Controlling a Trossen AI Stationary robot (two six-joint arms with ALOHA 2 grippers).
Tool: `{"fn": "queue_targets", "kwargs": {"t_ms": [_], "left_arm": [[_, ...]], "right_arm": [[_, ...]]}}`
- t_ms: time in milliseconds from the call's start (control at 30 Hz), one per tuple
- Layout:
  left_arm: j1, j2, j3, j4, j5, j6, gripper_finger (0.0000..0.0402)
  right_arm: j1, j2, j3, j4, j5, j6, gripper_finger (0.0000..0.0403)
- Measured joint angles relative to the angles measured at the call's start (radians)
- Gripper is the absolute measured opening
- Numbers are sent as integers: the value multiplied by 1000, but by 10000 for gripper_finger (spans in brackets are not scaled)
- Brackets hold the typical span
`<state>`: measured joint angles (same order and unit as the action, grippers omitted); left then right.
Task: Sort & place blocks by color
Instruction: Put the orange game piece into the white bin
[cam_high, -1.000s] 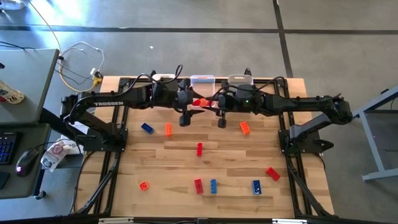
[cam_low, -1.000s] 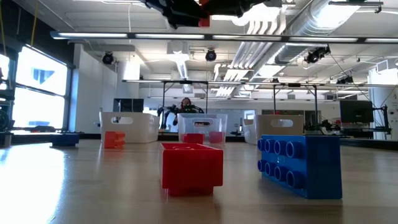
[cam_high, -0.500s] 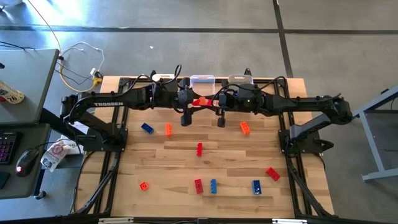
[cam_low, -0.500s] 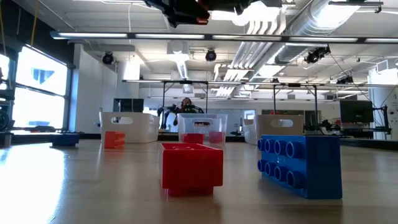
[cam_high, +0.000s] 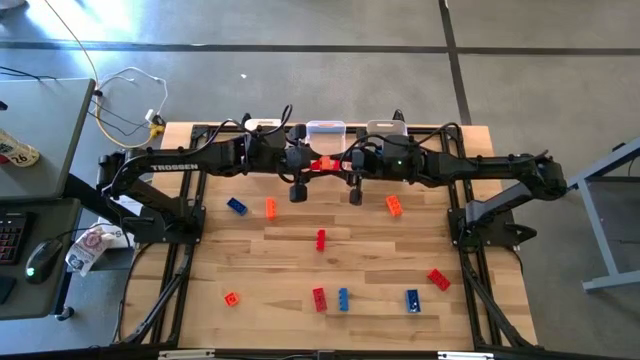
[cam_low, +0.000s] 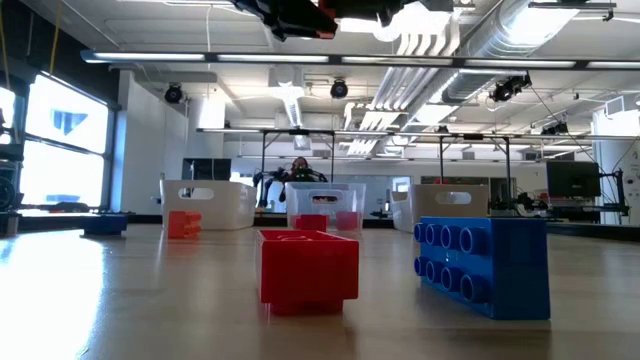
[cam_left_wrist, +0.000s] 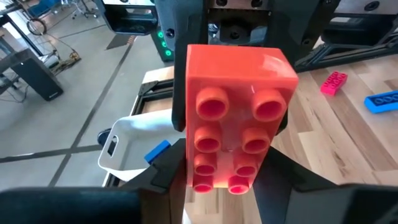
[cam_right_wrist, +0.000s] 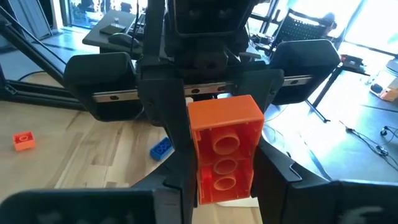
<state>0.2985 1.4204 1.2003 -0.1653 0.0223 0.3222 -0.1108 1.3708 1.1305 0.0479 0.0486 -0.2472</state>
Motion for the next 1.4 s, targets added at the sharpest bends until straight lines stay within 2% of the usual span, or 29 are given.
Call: {"fn": "queue_targets", "kwargs": {"t_ms": [67, 233, 433, 600, 967, 1167, 1300, 1400], "left_arm": [[0, 0, 0, -5, 0, 0, 118], [1, 0, 0, -58, -14, 3, 115], [25, 0, 0, -158, -127, 25, 115], [71, 0, 0, -279, -199, 29, 115], [224, 0, 0, -496, -213, -66, 116], [303, 0, -56, -528, -213, -130, 116], [351, 0, -98, -526, -217, -154, 117], [382, 0, -113, -527, -211, -199, 117]], "right_arm": [[0, 1, 0, 0, 0, 10, 110], [1, 2, 0, 2, 0, 27, 181], [0, 2, 0, -35, 55, 90, 232], [-1, 2, 0, -139, 56, 144, 238], [0, 1, 0, -408, 56, 286, 239], [0, 21, 0, -509, 54, 378, 239], [0, 50, 0, -530, 45, 373, 239], [-1, 75, 0, -529, -10, 326, 239]]}}
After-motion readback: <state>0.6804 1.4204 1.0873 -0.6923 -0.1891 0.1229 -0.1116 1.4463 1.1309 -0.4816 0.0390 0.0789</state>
